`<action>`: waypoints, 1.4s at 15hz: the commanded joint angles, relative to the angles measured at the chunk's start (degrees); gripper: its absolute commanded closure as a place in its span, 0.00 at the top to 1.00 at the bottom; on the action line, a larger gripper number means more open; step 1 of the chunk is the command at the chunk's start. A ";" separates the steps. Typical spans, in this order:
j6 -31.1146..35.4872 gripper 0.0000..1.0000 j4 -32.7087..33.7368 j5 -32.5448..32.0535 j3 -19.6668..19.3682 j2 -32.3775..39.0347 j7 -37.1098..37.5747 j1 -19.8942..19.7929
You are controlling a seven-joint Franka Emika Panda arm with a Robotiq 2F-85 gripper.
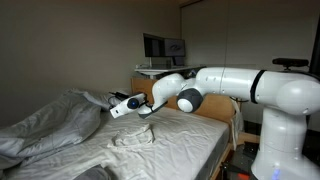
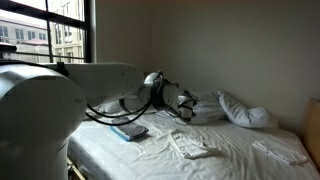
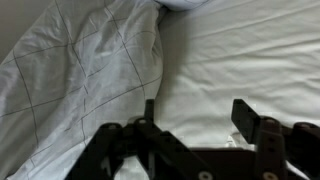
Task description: Fold the cloth
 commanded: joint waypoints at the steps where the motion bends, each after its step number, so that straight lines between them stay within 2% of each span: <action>1: 1.03 1.00 0.45 -1.06 -0.92 -0.02 1.50 -0.11; 3: 2.29 1.00 -3.87 2.15 3.43 -0.65 -4.60 -1.42; 6: 8.88 1.00 -11.63 4.73 8.65 -2.60 -9.31 -3.97; 8: 12.63 1.00 -19.04 5.26 12.24 -5.15 -12.67 -6.01; 10: 12.92 1.00 -23.86 4.25 19.03 -5.56 -18.08 -9.86; 14: 7.43 1.00 -33.51 3.35 29.31 -8.37 -26.23 -16.94; 19: 0.23 1.00 -44.07 5.23 35.20 -15.99 -31.01 -23.13; 21: -3.96 1.00 -48.48 6.80 38.99 -18.91 -34.95 -26.20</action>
